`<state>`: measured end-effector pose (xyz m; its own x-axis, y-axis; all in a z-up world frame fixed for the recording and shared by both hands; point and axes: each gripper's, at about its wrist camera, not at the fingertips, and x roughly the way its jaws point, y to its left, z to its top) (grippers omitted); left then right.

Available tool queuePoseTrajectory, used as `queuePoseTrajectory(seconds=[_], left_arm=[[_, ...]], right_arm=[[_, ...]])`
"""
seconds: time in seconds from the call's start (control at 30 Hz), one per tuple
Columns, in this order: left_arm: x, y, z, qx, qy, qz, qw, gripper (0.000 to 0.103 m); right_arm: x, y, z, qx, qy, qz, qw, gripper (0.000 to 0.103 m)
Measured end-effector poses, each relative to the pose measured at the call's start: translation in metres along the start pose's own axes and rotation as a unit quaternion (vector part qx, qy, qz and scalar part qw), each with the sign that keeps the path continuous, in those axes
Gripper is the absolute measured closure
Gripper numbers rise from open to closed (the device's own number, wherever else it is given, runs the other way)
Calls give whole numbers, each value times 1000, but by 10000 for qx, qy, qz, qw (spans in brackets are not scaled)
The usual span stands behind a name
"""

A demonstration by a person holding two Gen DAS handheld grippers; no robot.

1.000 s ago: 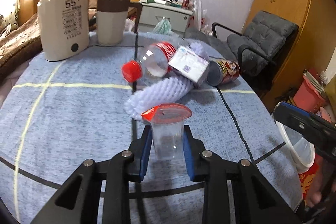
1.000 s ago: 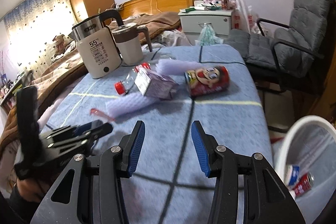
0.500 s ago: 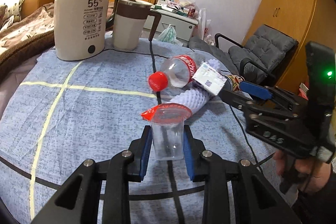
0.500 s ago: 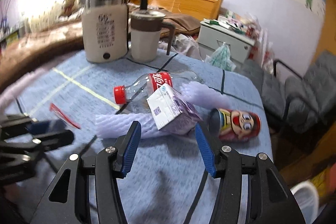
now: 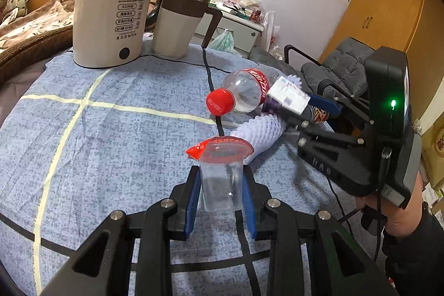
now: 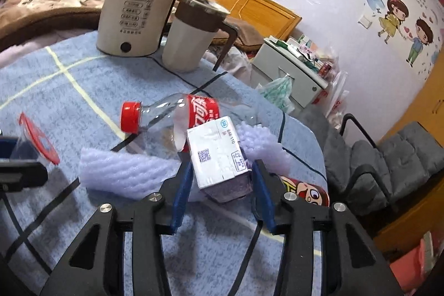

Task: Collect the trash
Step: 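Grasp the clear plastic cup with left tool while right tool grasps the milk carton, then carry the plastic cup and milk carton with both tools over the wastebasket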

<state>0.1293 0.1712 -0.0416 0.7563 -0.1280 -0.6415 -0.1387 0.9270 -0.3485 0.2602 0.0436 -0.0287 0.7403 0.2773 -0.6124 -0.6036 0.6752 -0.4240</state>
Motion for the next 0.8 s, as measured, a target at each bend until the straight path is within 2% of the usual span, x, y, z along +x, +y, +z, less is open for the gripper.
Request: queuePoseTrajectory(seconds=[0.17,0.3,0.43,0.63,0.8], left_arm=[[0,-1,1,40,-6,12,10000,73],[-1,-6,1,97,-17,37,9999,73],[-4,-15,0,178,-16,56,9998,73],[-12,-39,-5,347,16,-2,9994,73],[-18,-63,-10,537,29,-92,9985,73]], right_arm=[[-8,-15,1,501,-68,289,9983,62],[-25,-36,-5,1219,-127,758,9896,62],[-48,-48,-19,1688,-176,1043,9800,63],[-84,-65,-47,2189,-184,1176,9684,63],[-113,-81,-74,2440,-209,1085,9634,63]])
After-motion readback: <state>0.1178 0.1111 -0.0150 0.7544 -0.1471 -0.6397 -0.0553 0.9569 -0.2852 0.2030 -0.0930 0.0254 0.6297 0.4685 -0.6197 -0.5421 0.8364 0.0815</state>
